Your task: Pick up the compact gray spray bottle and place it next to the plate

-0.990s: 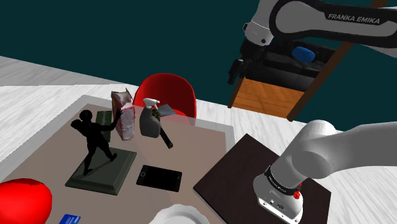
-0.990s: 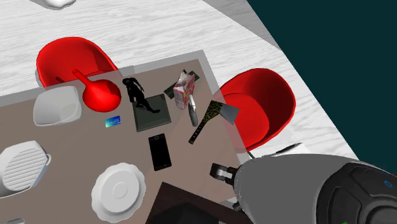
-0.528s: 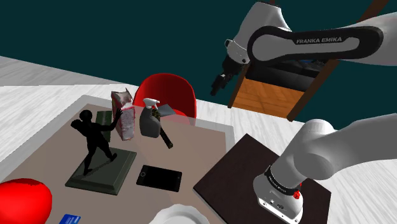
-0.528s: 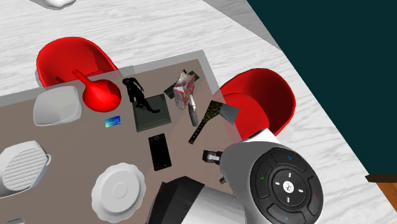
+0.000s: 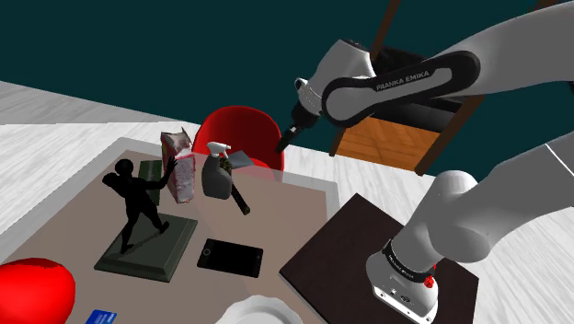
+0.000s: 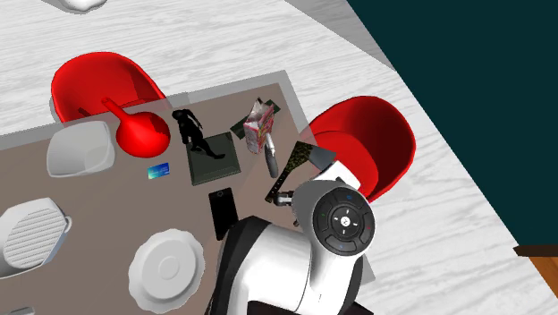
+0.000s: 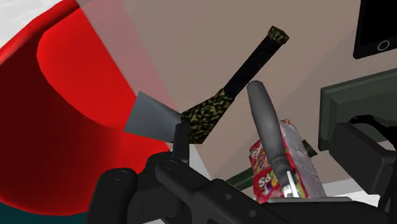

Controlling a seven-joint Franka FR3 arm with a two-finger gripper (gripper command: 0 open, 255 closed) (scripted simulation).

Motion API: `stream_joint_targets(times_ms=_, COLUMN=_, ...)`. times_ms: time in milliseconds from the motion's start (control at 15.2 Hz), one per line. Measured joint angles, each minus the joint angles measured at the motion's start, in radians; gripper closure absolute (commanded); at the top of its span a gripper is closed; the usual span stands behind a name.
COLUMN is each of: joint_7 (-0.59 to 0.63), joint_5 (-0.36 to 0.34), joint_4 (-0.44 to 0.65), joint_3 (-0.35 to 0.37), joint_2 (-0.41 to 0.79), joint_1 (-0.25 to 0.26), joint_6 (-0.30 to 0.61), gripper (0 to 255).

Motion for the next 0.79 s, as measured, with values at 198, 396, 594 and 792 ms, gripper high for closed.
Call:
stream_joint_targets(times_ms=198, joint_7=-0.093, joint_5=0.072, joint_4=0.009, joint_3=-0.027, joint_2=0.123, joint_1=0.063, joint_6=0.15, gripper=0)
stream_joint_targets(times_ms=396, joint_7=-0.221, joint_5=0.186, joint_4=0.045, joint_3=-0.058, joint_2=0.236, joint_1=0.139, joint_6=0.263, gripper=0)
stream_joint_targets(times_ms=594, joint_7=-0.413, joint_5=0.38, joint_4=0.102, joint_3=-0.079, joint_2=0.356, joint_1=0.217, joint_6=0.354, gripper=0)
stream_joint_targets(times_ms=792, joint_7=-0.65, joint_5=0.633, joint_4=0.19, joint_3=-0.038, joint_2=0.484, joint_1=0.249, joint_6=0.419, gripper=0)
